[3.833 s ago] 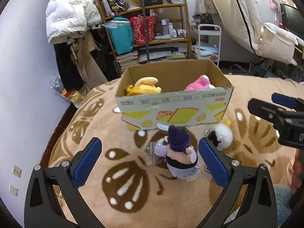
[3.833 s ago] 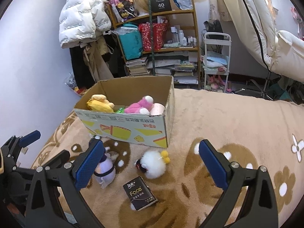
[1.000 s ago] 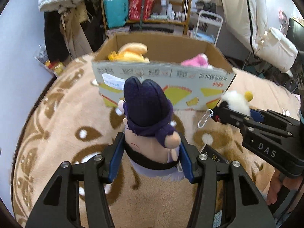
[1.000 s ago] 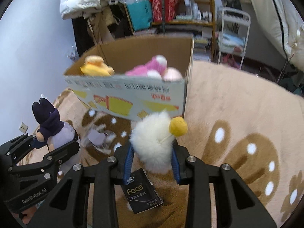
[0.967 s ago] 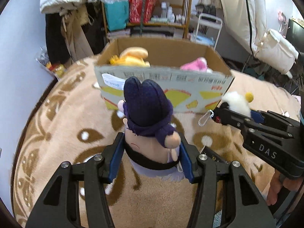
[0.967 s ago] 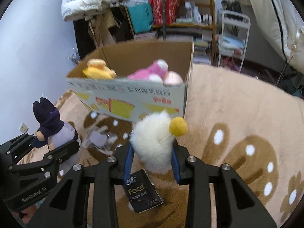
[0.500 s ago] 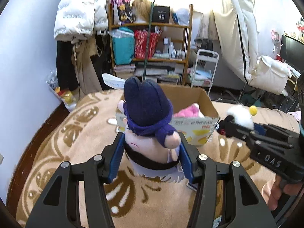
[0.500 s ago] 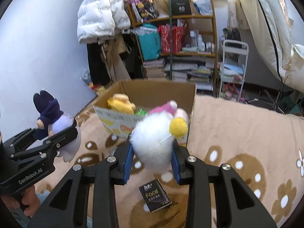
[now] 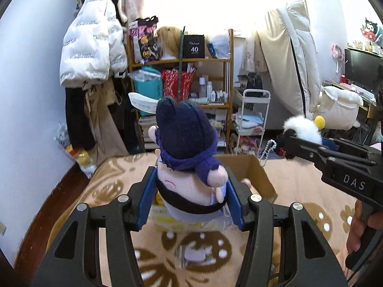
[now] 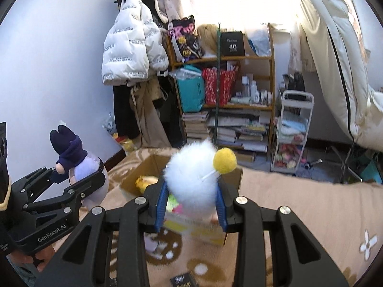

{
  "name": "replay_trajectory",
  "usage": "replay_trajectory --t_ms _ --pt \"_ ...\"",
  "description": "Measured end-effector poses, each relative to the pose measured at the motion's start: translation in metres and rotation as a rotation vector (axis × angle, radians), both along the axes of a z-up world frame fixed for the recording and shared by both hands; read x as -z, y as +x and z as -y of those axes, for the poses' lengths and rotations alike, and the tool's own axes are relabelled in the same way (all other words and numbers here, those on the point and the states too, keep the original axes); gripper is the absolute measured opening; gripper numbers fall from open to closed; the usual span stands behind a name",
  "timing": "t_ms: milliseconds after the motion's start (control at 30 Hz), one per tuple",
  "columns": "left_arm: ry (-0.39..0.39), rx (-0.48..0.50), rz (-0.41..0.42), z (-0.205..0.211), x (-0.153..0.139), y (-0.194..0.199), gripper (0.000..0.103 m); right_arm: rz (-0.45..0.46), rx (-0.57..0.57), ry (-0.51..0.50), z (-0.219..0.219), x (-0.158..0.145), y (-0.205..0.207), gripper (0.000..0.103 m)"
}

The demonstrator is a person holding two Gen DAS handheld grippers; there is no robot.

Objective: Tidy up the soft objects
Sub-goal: 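Carry the doll and fluffy ball over the box and open both tools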

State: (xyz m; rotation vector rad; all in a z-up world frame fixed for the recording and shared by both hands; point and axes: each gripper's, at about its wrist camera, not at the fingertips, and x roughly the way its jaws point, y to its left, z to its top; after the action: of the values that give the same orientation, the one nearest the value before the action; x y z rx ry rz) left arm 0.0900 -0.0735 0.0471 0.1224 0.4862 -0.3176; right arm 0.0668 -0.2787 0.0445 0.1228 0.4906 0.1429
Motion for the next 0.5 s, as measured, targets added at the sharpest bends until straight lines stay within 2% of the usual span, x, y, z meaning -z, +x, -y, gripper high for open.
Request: replay_trajectory --t_ms 267,500 --pt "0.008 0.011 0.014 0.016 0.003 0.04 0.054 0.027 -0.008 0.045 0.005 -0.004 0.033 0.037" --pt "0.01 0.013 -0.044 0.024 0.026 0.067 0.054 -0.023 -0.019 0.058 0.002 0.021 0.055 0.037"
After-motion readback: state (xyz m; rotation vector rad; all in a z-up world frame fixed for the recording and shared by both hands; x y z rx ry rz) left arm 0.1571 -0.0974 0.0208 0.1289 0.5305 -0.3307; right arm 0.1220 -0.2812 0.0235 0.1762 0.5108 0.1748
